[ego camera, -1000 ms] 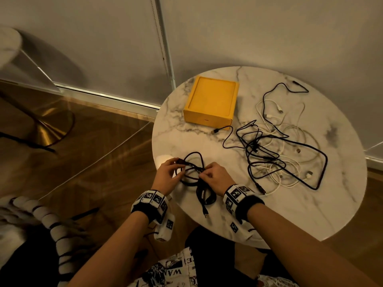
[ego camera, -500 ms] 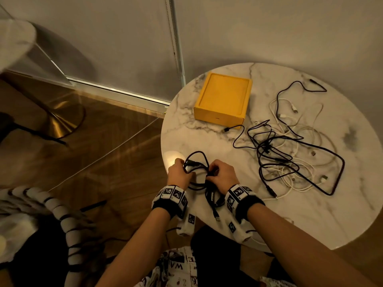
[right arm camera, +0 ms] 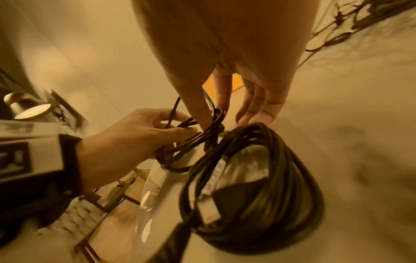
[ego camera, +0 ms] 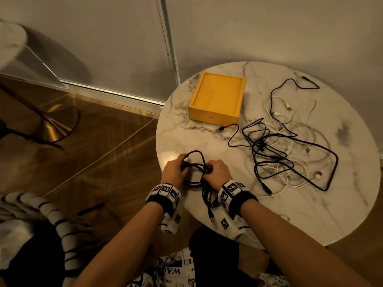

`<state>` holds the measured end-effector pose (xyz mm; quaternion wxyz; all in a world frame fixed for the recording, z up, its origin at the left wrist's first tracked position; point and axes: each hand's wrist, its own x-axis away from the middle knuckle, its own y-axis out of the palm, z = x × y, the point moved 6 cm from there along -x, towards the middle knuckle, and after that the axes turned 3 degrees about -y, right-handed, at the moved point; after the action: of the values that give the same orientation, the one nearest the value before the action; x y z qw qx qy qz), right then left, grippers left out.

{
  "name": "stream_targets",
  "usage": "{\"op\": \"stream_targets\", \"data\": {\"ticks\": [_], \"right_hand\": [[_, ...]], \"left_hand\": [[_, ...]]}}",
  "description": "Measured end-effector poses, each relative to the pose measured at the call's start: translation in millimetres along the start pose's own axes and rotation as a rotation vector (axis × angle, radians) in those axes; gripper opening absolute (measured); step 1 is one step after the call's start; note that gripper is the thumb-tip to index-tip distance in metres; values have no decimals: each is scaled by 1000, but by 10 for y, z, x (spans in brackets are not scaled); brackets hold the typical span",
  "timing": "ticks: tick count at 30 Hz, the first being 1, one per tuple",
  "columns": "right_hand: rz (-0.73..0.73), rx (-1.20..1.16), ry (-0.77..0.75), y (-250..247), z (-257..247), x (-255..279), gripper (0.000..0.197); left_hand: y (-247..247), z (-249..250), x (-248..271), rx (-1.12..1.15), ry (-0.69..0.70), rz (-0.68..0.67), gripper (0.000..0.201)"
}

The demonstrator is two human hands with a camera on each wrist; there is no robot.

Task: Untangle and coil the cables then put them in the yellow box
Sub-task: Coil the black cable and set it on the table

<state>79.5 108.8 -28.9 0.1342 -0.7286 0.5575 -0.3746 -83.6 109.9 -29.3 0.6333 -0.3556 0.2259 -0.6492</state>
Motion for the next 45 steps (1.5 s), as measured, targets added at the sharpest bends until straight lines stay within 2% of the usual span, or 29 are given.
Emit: {"op": "stream_targets", "data": {"ticks": [3,9,14,18,22,24,25,28,32,34,36,38,39,42,43,45], "right_hand": [[2,1,36,9,-41,-30,28],[-29,-24,74,81,-58,-52,33],[-47,-99,54,93,-56,-67,32],[-98,-149,20,140,-135,-61,30],[-22,-410,-79,18,-344,-53,36],[16,-577,-114,-103,-440,-33,39],[17,-635,-134,-166,-489,-16,38],[-17,-707,-208,-265,-580,69,34],[-5,-689,-276,-387,-574,183,36],[-12,-685,-300,-439,-582,240,36],[-36,-705,-285,-454,-541,296,35],[-67,-757,-235,-427,-482,305,31],[-80,-809,-192,-404,-445,299,29],[-105,-857,-105,-349,-362,306,28],[-122,-837,-112,-332,-364,323,28],[-154,-787,-138,-301,-371,351,25]], "left_hand": [[-4,19,-23,-45,-4,2,43],[16,-12,-82,-85,-55,-46,26],[-64,-85,-47,51,-84,41,21],[-127,-102,15,151,-130,52,21],[-340,-84,106,197,-120,126,21],[-444,-15,164,215,-126,114,22],[-472,30,202,327,-154,88,22],[-459,212,359,891,-242,-50,23],[-268,332,526,1406,-291,-324,35],[-191,339,572,1604,-315,-391,39],[-144,316,595,1660,-356,-381,38],[-142,227,561,1534,-357,-300,30],[-191,193,531,1368,-309,-225,30],[-442,241,453,608,-52,-23,66],[-520,292,429,430,36,24,81],[-648,377,385,284,128,90,103]]}}
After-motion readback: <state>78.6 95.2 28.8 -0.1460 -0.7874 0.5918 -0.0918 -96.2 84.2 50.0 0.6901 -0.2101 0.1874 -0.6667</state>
